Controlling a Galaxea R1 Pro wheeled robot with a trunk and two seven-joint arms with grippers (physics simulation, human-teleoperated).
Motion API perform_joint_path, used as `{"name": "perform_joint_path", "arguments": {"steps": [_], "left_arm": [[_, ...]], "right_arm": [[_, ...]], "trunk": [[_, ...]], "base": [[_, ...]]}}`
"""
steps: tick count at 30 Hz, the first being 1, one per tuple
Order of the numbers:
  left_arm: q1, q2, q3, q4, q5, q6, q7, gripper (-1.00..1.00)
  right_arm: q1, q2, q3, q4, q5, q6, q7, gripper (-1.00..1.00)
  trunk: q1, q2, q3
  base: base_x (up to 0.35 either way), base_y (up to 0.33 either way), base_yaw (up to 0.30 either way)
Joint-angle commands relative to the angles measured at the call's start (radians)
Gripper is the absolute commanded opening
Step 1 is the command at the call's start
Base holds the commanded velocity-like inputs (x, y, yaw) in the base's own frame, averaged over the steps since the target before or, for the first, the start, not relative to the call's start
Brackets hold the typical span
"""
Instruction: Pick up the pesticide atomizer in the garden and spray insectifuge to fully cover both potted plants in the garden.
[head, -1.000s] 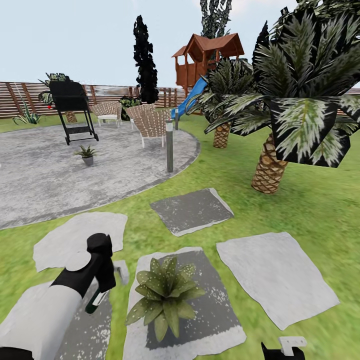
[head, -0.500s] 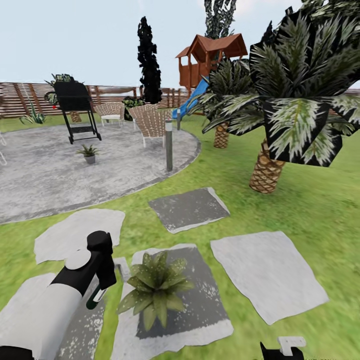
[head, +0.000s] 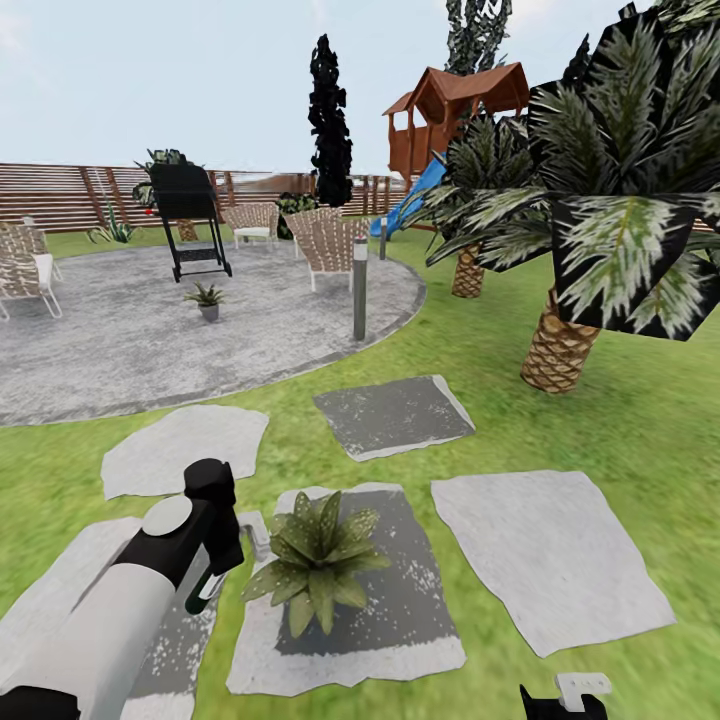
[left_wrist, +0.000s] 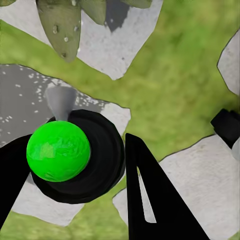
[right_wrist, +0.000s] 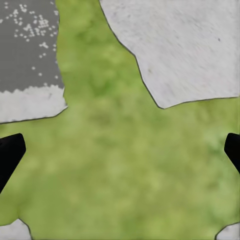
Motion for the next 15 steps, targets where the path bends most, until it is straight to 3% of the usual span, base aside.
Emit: {"name": "perform_joint_path", "arguments": {"steps": [1, 6, 15], "left_arm": [[-0.001, 0.000, -0.003, -0.001, -0.006, 0.011, -0.008, -1.00], [-0.001, 0.000, -0.003, 0.000, -0.036, 0.011, -0.008, -1.00], [-0.001, 0.001, -0.002, 0.001, -0.042, 0.011, -0.008, -1.00]], "right_arm": [[-0.001, 0.000, -0.009, 0.000, 0.002, -0.004, 0.008, 1.00], [-0.001, 0.000, -0.009, 0.000, 0.002, -0.003, 0.007, 1.00], [-0.001, 0.000, -0.009, 0.002, 0.002, -0.003, 0.007, 1.00]], "trunk": [[0.000, 0.000, -0.001], [0.000, 0.000, -0.001], [0.000, 0.000, -0.001]], "base": [[0.003, -0.005, 0.001], [0.066, -0.146, 0.049], [0.008, -0.248, 0.266]]}}
